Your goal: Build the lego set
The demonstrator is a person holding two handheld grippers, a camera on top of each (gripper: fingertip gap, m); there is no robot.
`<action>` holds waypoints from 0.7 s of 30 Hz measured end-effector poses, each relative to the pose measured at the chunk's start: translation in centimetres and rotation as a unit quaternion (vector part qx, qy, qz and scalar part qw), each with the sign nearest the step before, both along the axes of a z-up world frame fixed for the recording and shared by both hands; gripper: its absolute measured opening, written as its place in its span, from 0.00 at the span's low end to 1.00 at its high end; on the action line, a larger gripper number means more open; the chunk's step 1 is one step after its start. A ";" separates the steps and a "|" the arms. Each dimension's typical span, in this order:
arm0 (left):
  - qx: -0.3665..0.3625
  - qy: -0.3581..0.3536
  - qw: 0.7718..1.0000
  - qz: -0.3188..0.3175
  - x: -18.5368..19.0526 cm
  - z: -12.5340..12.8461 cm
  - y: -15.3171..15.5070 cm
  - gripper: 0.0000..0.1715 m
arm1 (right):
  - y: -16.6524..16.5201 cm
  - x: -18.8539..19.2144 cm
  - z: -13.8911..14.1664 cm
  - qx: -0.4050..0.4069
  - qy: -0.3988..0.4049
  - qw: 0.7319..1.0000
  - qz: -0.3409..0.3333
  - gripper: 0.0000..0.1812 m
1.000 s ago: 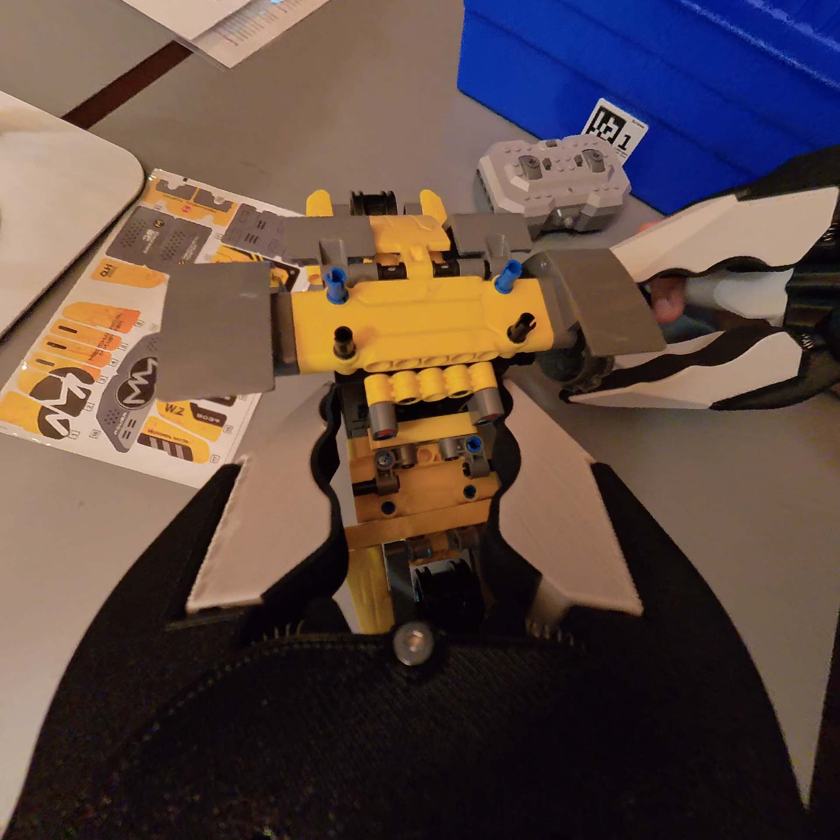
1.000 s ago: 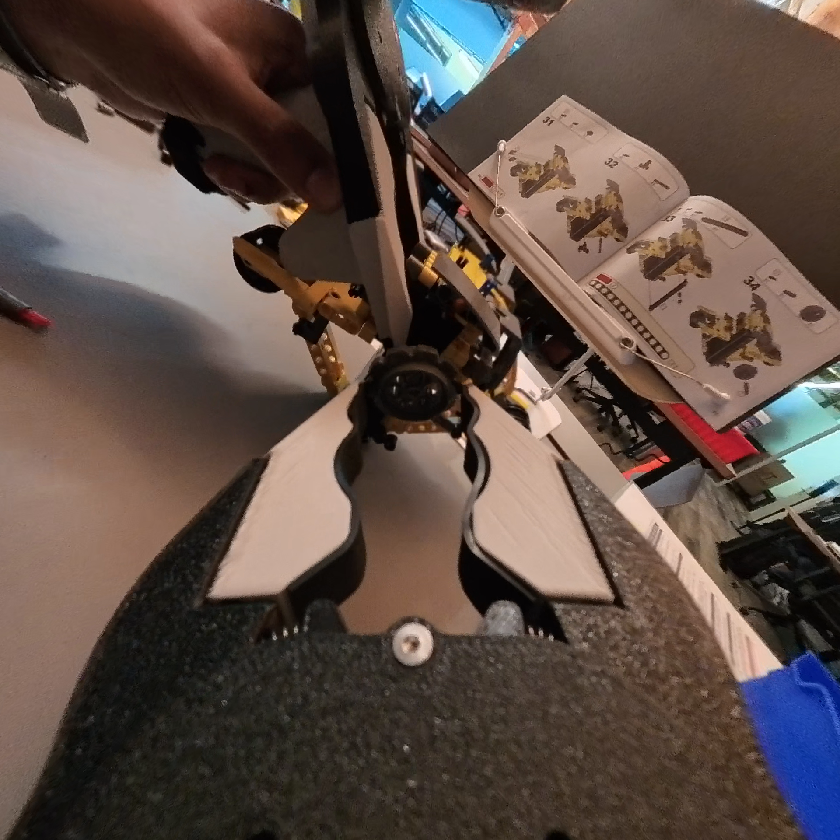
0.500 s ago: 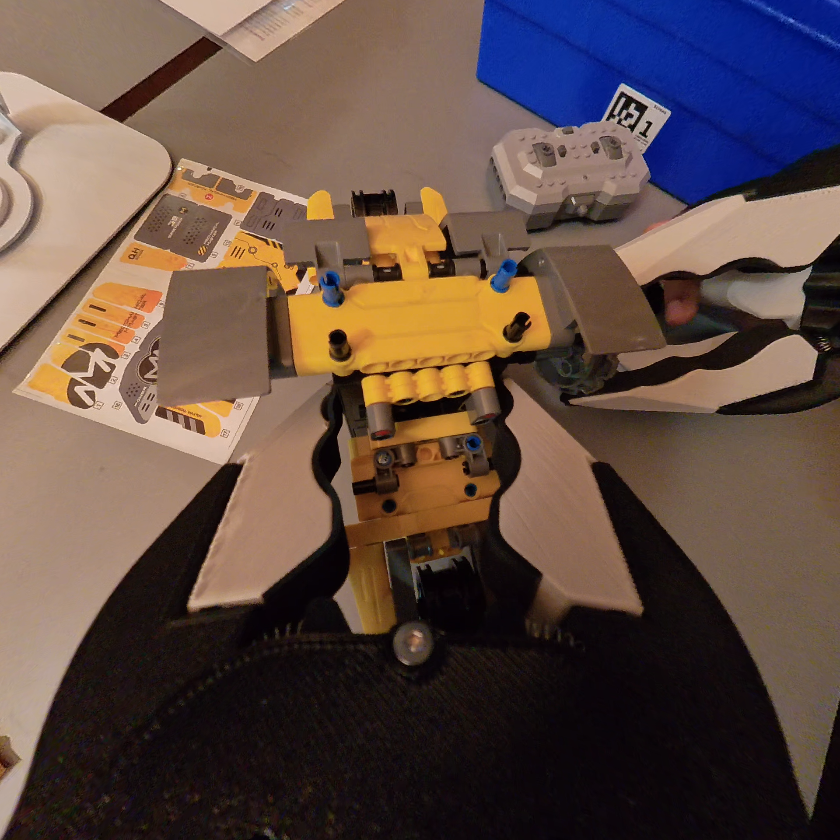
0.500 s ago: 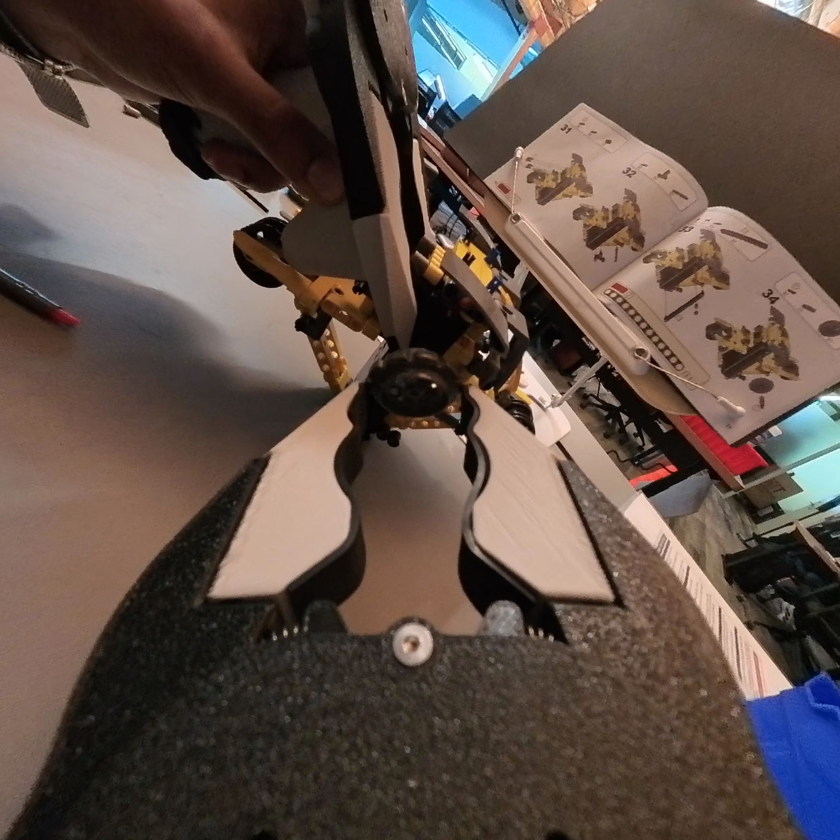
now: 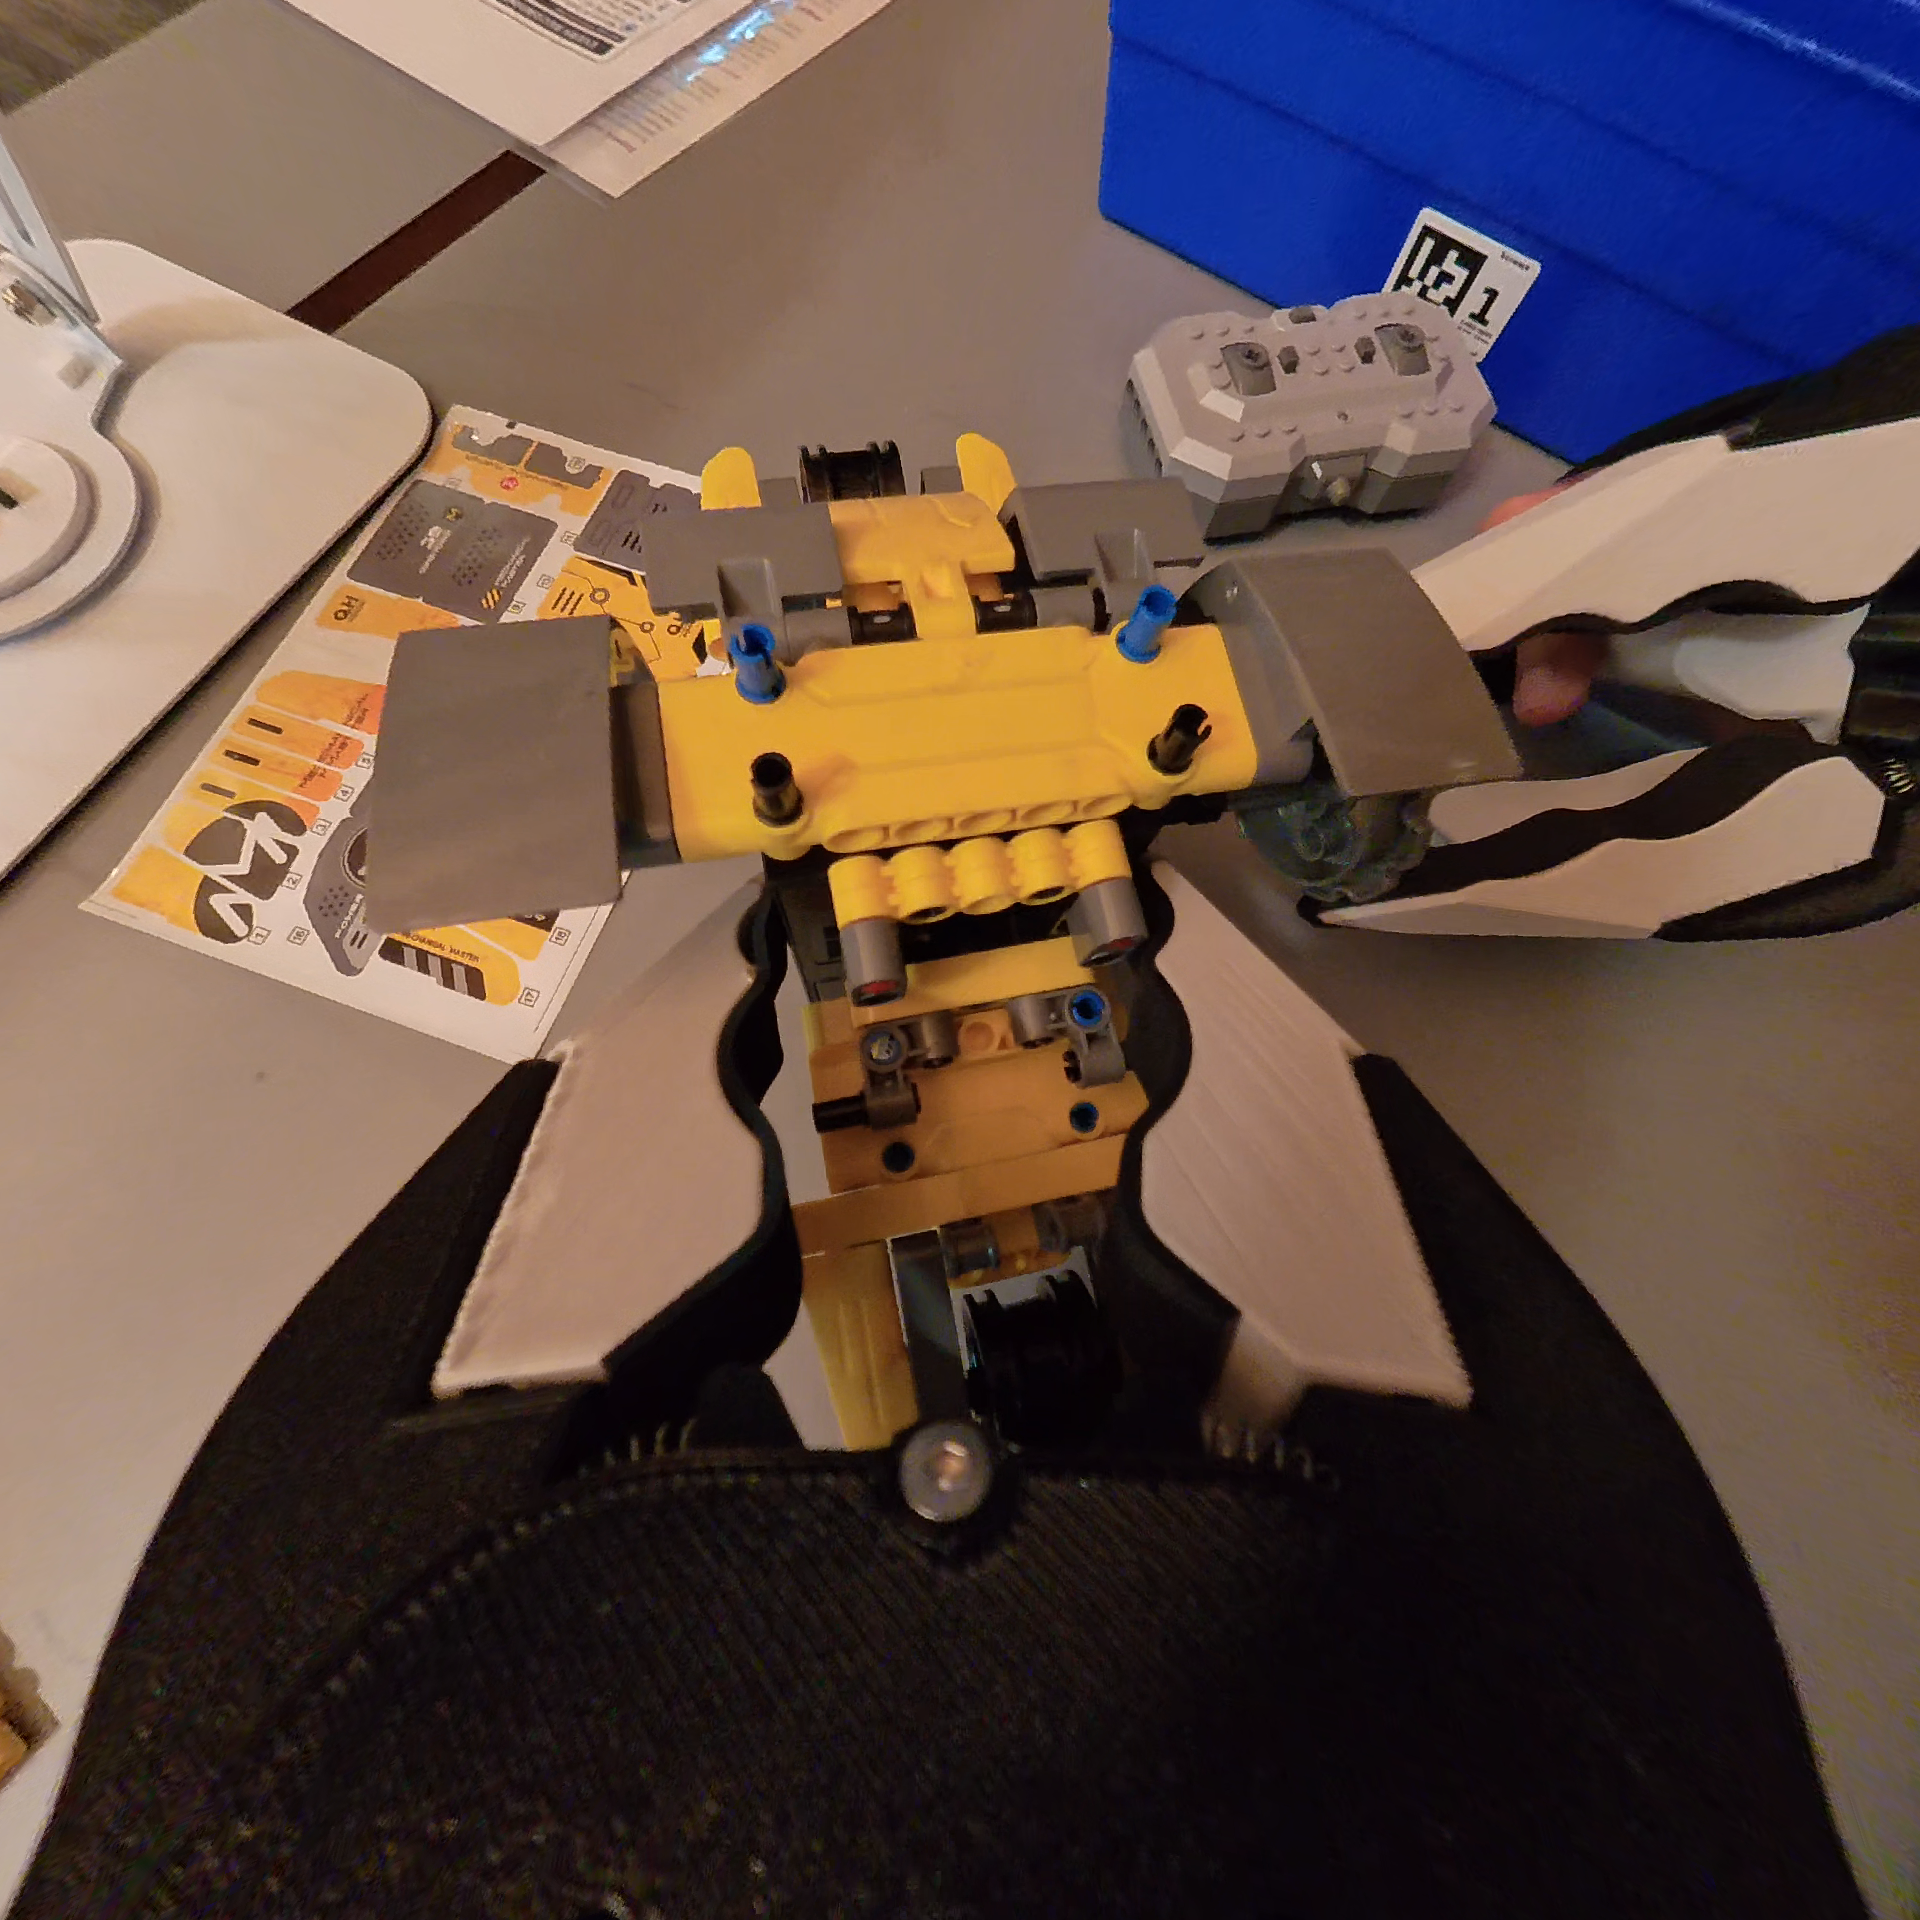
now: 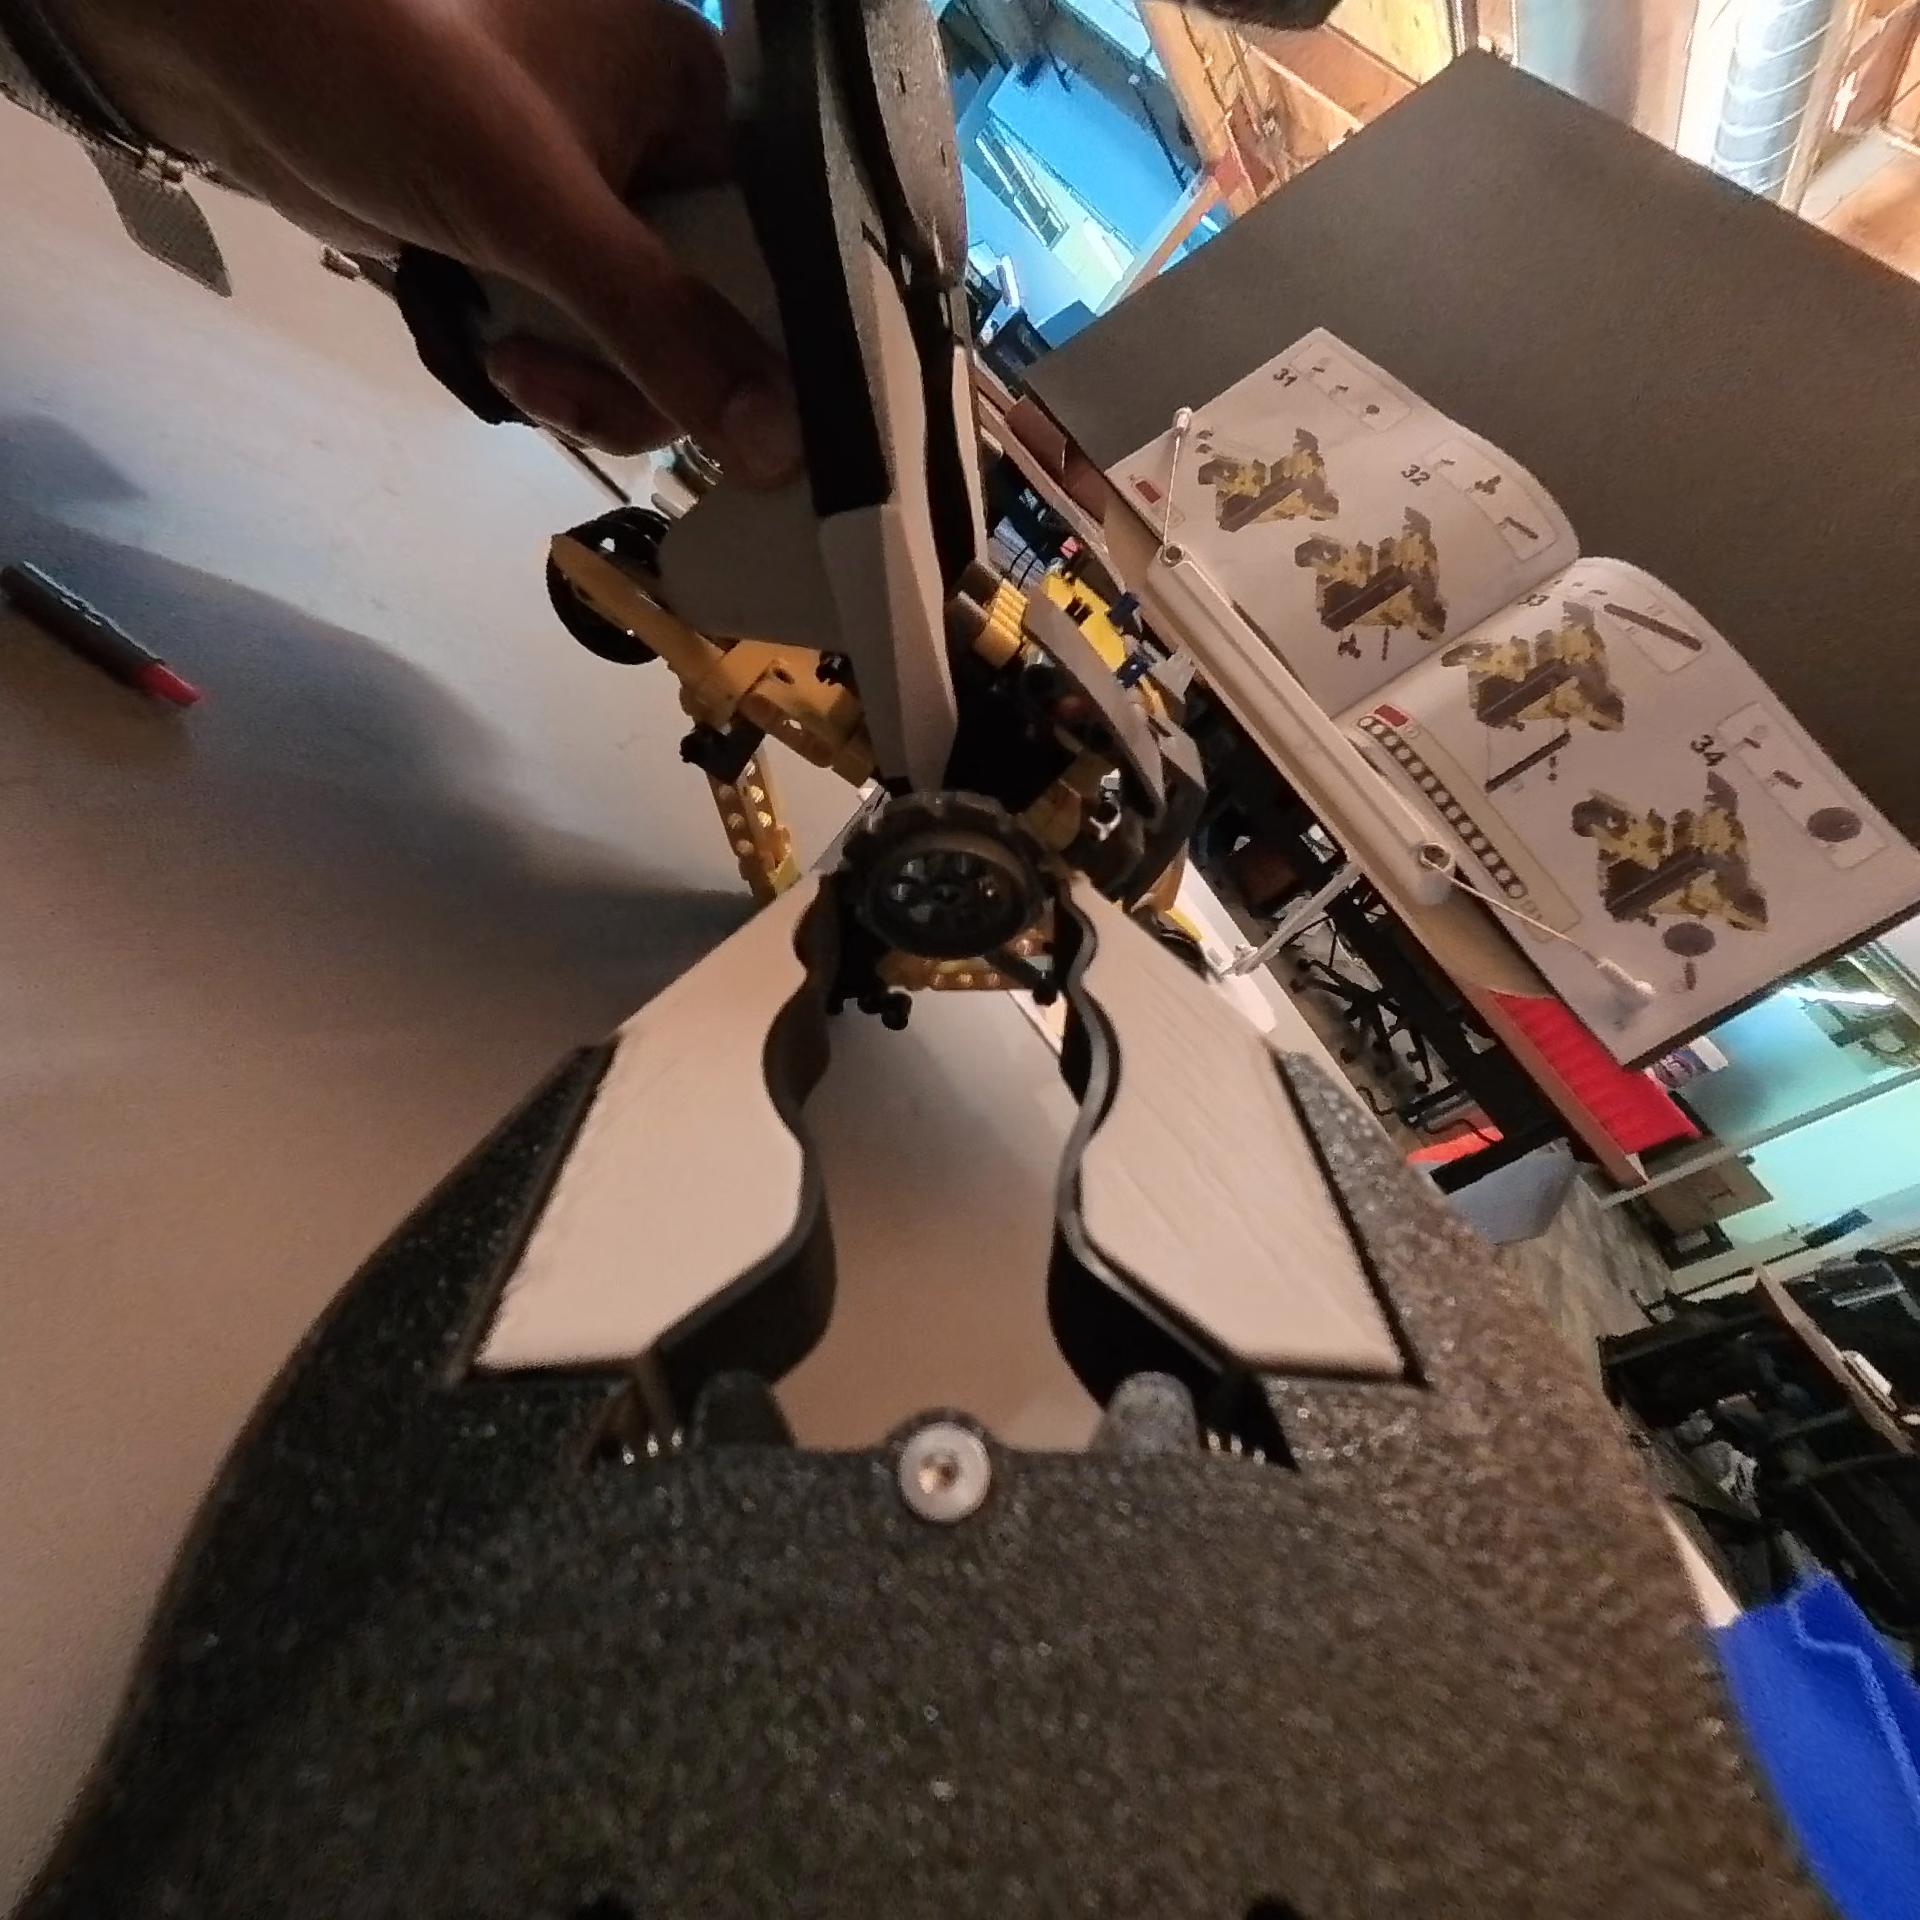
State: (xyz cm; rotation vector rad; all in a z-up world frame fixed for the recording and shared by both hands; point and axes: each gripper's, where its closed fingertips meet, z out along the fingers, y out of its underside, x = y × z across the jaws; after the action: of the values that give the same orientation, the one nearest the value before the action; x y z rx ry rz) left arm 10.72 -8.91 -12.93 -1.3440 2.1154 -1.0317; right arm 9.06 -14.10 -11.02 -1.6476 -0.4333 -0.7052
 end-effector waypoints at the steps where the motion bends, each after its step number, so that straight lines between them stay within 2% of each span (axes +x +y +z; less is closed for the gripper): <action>1: 0.000 0.000 1.000 0.000 0.0 0.0 0.0 0.36 | 0.1 0.0 -0.1 -0.002 -0.002 1.000 0.001 0.22; 21: 0.001 -0.004 1.000 0.003 0.0 0.0 0.1 0.36 | 0.1 0.2 0.0 -0.004 0.020 1.000 -0.011 0.22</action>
State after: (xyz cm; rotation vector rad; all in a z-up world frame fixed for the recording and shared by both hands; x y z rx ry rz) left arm 10.74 -8.85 -12.89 -1.3428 2.1055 -1.0296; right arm 9.24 -14.02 -11.01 -1.6729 -0.3903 -0.6878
